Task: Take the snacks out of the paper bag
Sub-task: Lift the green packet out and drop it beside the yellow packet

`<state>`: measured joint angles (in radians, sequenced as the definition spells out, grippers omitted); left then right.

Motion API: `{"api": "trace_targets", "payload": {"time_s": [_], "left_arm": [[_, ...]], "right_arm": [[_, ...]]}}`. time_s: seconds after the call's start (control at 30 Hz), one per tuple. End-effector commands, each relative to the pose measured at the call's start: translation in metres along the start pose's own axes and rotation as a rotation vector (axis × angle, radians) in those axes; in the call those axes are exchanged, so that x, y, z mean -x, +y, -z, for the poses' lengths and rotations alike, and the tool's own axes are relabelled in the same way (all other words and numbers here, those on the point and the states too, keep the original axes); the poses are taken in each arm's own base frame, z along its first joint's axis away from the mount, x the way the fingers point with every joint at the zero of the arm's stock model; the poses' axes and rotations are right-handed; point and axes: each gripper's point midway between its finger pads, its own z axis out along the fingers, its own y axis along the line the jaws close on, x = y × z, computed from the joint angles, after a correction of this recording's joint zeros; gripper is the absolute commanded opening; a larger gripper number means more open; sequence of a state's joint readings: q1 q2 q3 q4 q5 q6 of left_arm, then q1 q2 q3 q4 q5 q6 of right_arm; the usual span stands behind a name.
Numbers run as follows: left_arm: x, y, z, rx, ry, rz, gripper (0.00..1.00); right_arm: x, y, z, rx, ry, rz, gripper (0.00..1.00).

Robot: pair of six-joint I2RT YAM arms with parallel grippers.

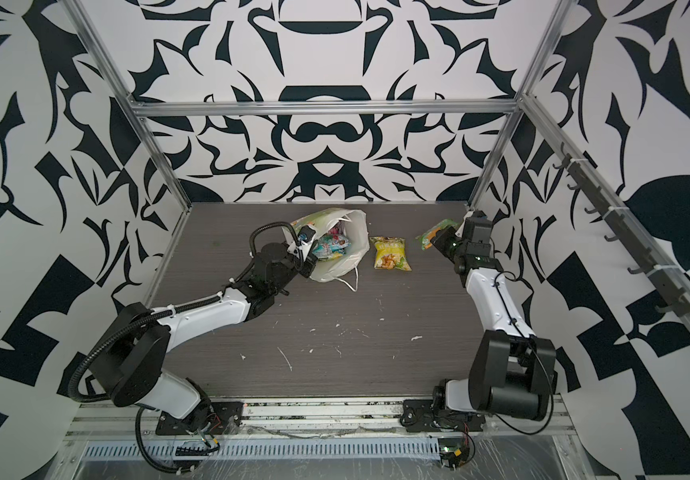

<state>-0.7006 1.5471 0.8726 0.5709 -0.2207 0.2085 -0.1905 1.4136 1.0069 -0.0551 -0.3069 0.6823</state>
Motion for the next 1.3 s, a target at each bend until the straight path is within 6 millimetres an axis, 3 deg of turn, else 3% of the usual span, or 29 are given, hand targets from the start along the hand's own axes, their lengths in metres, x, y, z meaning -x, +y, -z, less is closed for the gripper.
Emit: {"api": "trace_targets", "payload": {"time_s": [0.0,0.23,0.5,0.73,0.9,1.07,1.27], "left_arm": [[0.019,0.007,0.004,0.017,-0.030,0.013,0.00],[0.018,0.005,0.003,0.005,-0.027,0.016,0.00],[0.019,0.003,0.001,-0.001,-0.028,0.028,0.00],[0.020,0.002,0.000,-0.009,-0.028,0.030,0.00],[0.021,0.002,-0.001,-0.010,-0.022,0.026,0.00],[0.023,0.002,0.000,-0.012,-0.027,0.033,0.00],[0.024,0.001,-0.001,-0.016,-0.029,0.040,0.00]], "right_arm": [[0.024,0.018,-0.010,0.077,-0.066,0.018,0.00],[0.010,-0.002,-0.057,0.086,0.006,-0.059,0.00],[-0.008,-0.029,-0.082,0.048,0.035,-0.141,0.00],[-0.027,-0.048,-0.090,0.008,0.066,-0.203,0.00],[-0.039,-0.056,-0.085,-0.016,0.089,-0.218,0.15],[-0.048,-0.059,-0.075,-0.044,0.119,-0.219,0.24],[-0.052,-0.065,-0.067,-0.083,0.123,-0.231,0.25]]}}
